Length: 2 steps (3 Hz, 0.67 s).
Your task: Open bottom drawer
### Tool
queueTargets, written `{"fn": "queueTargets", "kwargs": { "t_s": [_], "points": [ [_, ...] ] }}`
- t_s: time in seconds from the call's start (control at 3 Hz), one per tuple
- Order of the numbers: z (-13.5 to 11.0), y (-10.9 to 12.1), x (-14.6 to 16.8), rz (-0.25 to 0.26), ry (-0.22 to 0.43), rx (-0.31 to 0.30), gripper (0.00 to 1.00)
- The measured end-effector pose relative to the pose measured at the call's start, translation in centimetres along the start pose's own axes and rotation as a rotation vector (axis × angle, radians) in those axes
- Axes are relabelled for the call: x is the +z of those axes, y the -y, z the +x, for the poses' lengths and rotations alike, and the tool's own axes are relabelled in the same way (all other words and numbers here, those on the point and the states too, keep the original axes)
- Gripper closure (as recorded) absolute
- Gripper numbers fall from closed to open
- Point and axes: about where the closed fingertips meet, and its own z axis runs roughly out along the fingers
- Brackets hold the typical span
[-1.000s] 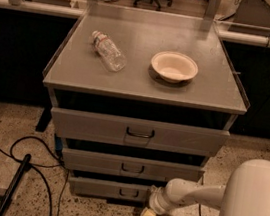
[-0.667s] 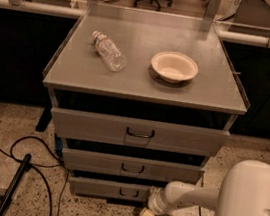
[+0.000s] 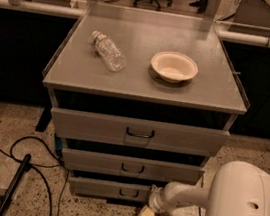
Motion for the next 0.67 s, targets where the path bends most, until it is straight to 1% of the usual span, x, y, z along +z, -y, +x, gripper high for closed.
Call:
{"fn": "queueTargets", "kwargs": {
  "t_s": [0.67],
  "points": [
    [0.4, 2.0, 3.3, 0.000, -0.021, -0.025, 0.00]
  ]
}}
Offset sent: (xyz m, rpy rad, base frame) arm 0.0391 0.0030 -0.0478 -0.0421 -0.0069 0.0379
